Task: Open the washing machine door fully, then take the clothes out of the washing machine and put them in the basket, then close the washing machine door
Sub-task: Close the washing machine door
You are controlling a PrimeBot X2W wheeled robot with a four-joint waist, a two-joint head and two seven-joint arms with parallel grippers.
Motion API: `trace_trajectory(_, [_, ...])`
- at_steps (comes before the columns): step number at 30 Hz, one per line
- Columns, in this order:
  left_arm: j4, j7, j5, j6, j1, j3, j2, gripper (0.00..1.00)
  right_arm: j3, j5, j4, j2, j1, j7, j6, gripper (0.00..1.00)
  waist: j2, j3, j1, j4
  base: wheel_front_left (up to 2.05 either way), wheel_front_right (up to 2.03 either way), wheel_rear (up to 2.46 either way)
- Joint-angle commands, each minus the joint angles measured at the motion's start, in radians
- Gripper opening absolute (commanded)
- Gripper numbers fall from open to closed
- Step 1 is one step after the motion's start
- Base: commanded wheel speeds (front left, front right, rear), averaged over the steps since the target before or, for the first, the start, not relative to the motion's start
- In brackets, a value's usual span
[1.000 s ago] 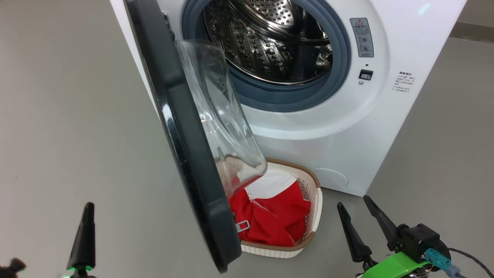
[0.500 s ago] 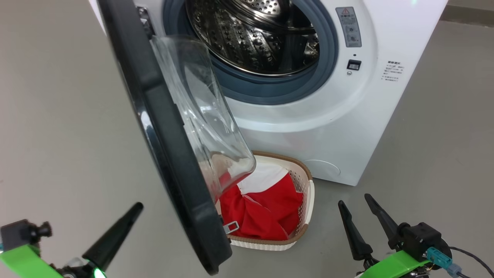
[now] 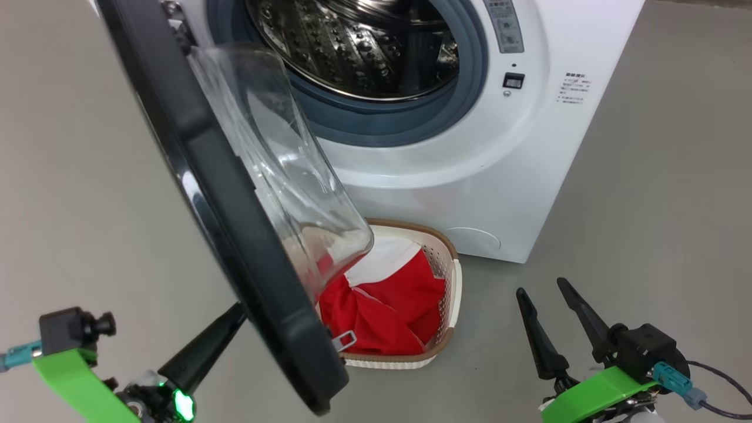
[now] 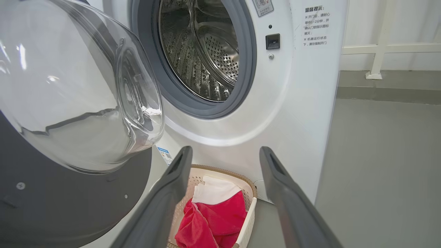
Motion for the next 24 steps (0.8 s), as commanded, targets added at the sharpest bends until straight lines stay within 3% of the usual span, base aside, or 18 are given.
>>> trace_trajectory(1, [-0.027, 0.011, 0.007, -0.006, -0.047, 0.037, 0.009, 0.00, 0.019, 0.003, -0.026, 0.001, -0.036, -0.006, 0.005, 1.00, -0.0001, 0.010, 0.0000, -0.010, 0.00, 0.00, 0.00])
trace_trajectory(14, [-0.006, -0.009, 0.116, -0.006, -0.224, 0.001, -0.088, 0.00, 0.012, 0.010, -0.047, 0.001, -0.079, -0.006, 0.005, 1.00, -0.0001, 0.082, 0.0000, -0.107, 0.00, 0.00, 0.00])
trace_trajectory(20, [0.029, -0.084, 0.157, -0.006, -0.324, -0.049, -0.092, 0.00, 0.013, 0.009, -0.059, 0.001, -0.101, -0.006, 0.005, 1.00, -0.0001, 0.125, 0.0000, -0.173, 0.00, 0.00, 0.00])
trace_trajectory(24, [0.053, -0.142, 0.186, -0.006, -0.393, -0.083, -0.065, 0.00, 0.016, 0.011, -0.070, 0.001, -0.120, -0.006, 0.005, 1.00, -0.0001, 0.163, 0.0000, -0.219, 0.00, 0.00, 0.00])
